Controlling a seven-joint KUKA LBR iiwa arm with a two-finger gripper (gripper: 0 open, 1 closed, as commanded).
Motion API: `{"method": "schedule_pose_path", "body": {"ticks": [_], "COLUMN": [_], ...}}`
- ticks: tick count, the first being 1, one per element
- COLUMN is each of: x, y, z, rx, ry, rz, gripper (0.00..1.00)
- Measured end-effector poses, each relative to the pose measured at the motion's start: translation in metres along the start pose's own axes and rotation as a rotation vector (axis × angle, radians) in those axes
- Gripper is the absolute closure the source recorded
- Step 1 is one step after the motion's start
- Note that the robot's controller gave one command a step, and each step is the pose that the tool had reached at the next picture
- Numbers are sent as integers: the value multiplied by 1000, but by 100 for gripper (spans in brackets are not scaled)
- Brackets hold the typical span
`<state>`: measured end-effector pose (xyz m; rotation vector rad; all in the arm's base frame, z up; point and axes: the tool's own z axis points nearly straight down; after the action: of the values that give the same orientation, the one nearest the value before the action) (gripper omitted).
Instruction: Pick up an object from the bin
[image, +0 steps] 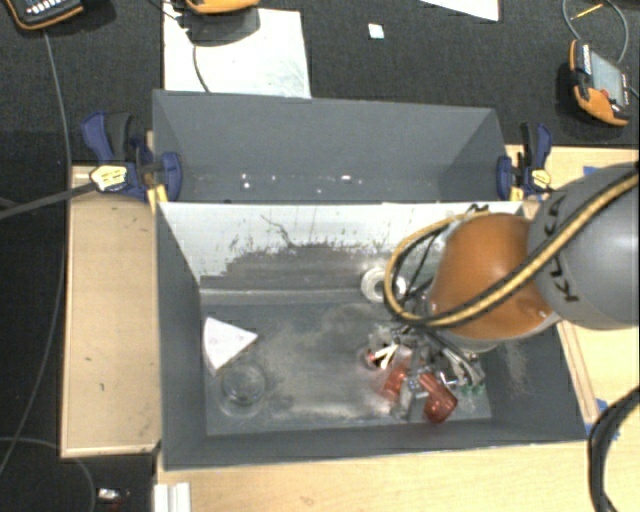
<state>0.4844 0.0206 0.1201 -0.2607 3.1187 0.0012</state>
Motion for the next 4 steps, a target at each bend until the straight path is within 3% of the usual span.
{"method": "schedule_pose_path", "body": {"ticks": [1,2,3,4], "x": [-45,-45,-73,-68], "y": [51,49,23,13], "z": [36,35,30,30], "rx": [-15,-13,-12,-15], "ry": [6,6,2,5], "rz": [-271,-266,-275,-269], "gripper": [100,100,100,100]}}
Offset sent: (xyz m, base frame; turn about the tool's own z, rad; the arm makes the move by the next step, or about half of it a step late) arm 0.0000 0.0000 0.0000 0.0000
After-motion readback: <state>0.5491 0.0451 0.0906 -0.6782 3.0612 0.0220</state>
